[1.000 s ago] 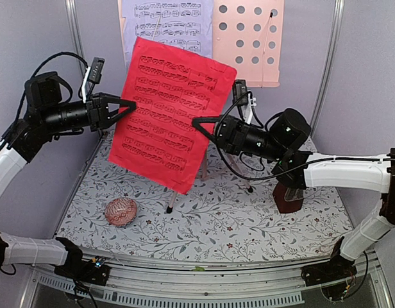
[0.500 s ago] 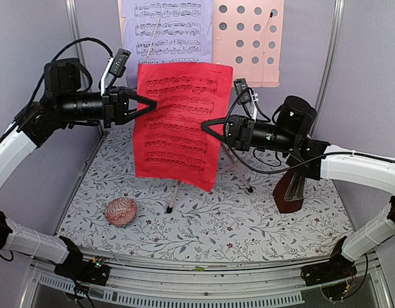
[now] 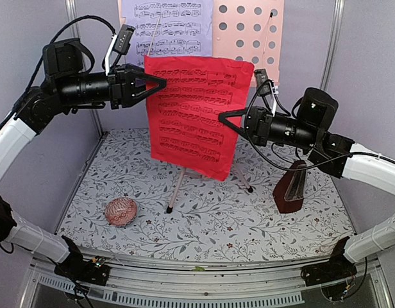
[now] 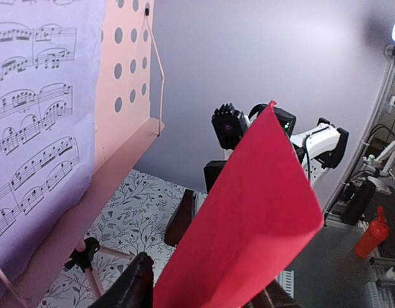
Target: Set up the instrument practice props
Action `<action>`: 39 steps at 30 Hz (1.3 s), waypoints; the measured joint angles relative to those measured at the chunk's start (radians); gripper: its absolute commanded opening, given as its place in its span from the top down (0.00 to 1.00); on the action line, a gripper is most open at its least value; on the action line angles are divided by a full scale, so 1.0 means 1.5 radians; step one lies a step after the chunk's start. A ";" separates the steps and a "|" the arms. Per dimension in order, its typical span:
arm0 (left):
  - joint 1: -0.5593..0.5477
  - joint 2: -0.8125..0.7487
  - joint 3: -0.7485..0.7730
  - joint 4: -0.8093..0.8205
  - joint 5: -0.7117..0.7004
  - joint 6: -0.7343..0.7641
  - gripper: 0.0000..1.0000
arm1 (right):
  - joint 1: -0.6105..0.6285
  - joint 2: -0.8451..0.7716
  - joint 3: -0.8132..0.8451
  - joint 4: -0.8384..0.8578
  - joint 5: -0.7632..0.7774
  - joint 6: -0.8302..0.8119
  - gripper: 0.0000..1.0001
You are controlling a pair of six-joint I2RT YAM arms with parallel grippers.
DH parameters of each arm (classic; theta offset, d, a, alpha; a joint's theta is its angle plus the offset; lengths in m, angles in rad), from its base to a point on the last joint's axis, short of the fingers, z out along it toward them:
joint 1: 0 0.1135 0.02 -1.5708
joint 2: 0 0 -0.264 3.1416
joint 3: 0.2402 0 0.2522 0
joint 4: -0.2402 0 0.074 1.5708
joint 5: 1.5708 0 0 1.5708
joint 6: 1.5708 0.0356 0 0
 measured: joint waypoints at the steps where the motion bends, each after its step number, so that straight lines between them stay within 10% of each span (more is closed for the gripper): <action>1: -0.002 0.004 0.005 0.000 -0.003 0.004 0.51 | -0.002 -0.004 0.001 -0.005 0.001 -0.003 1.00; 11: -0.006 0.051 0.010 0.000 -0.015 0.029 0.57 | -0.038 -0.035 0.051 -0.055 -0.041 0.003 1.00; 22: -0.010 0.065 0.011 0.046 0.003 0.020 0.99 | -0.095 -0.041 0.079 -0.079 -0.122 0.032 1.00; 26: -0.018 0.070 0.013 0.076 0.013 0.007 1.00 | -0.109 -0.041 0.102 -0.106 -0.127 0.028 0.99; 31: -0.030 0.092 0.042 0.101 0.011 -0.020 1.00 | -0.119 -0.041 0.151 -0.165 -0.089 -0.003 0.68; 39: -0.040 0.155 0.188 0.099 -0.057 -0.063 1.00 | -0.122 -0.041 0.242 -0.254 0.062 -0.065 0.51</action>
